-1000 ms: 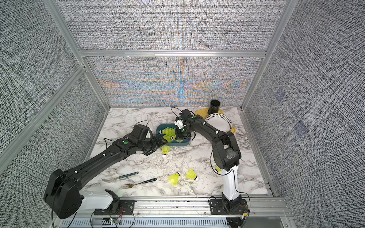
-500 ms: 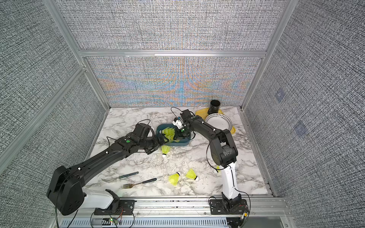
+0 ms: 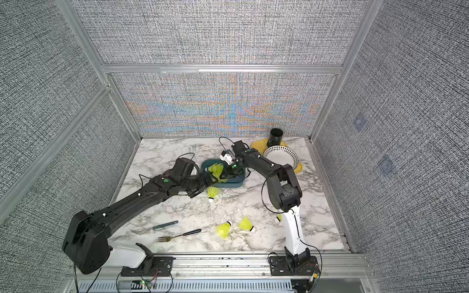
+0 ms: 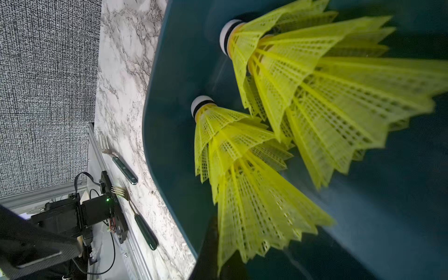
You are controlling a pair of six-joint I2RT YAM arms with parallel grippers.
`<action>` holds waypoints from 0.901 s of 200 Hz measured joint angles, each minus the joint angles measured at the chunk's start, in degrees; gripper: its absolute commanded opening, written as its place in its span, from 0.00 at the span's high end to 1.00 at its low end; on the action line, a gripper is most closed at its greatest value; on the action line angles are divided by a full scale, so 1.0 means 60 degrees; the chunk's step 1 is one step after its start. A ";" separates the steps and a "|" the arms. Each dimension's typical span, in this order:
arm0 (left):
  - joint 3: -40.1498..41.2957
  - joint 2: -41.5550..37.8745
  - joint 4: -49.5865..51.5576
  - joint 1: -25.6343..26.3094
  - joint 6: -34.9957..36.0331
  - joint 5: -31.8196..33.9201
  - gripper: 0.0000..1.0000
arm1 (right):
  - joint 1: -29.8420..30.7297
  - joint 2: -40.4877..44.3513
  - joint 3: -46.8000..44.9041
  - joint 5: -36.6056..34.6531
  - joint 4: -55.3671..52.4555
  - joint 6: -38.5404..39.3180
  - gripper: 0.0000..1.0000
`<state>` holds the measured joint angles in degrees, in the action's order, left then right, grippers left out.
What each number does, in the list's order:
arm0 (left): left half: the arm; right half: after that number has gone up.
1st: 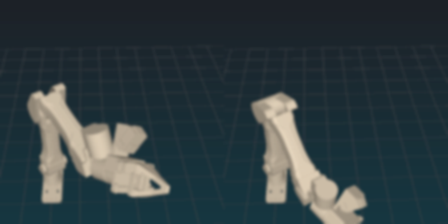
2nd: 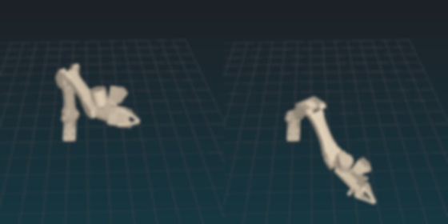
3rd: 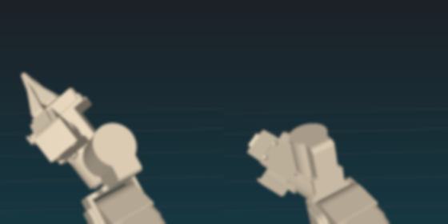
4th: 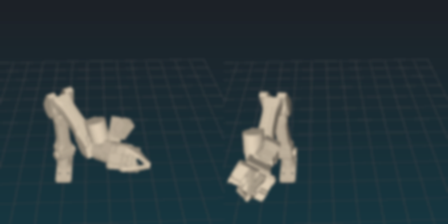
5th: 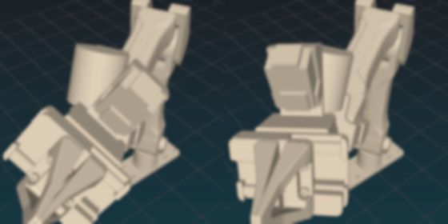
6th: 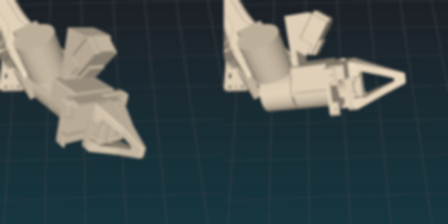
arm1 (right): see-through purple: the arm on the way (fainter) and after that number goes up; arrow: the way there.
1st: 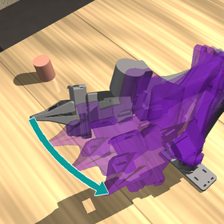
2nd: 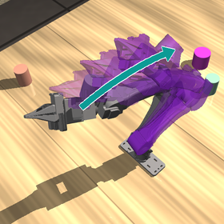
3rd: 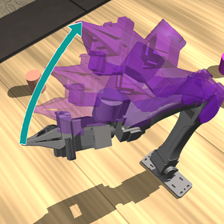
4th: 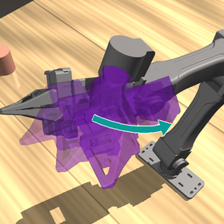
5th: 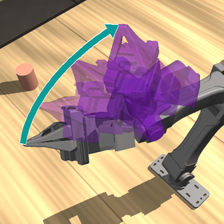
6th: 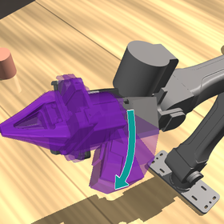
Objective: Put the shuttlecocks into the storage box
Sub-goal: Place the shuttlecock in the storage box.
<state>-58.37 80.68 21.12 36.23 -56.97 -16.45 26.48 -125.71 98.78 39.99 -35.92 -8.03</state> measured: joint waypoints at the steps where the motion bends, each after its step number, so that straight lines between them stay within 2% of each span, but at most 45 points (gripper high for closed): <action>1: 0.0000 0.0000 -0.0004 0.0000 0.0000 0.0000 0.01 | 0.0000 -0.0004 0.0004 0.0004 -0.0004 0.0000 1.00; 116: -0.0004 0.0015 0.0004 0.0066 -0.0004 0.0000 0.01 | -0.0011 -0.0419 0.0219 0.0346 0.0025 0.0062 1.00; 180: 0.0018 -0.0095 0.0015 0.0073 -0.0004 0.0004 0.01 | -0.0022 -0.0219 0.0142 0.0331 0.0051 0.0029 0.81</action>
<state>-58.26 80.12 21.21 36.67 -56.99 -16.43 26.35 -127.02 99.63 41.98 -35.62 -7.86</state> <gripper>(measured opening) 0.993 0.160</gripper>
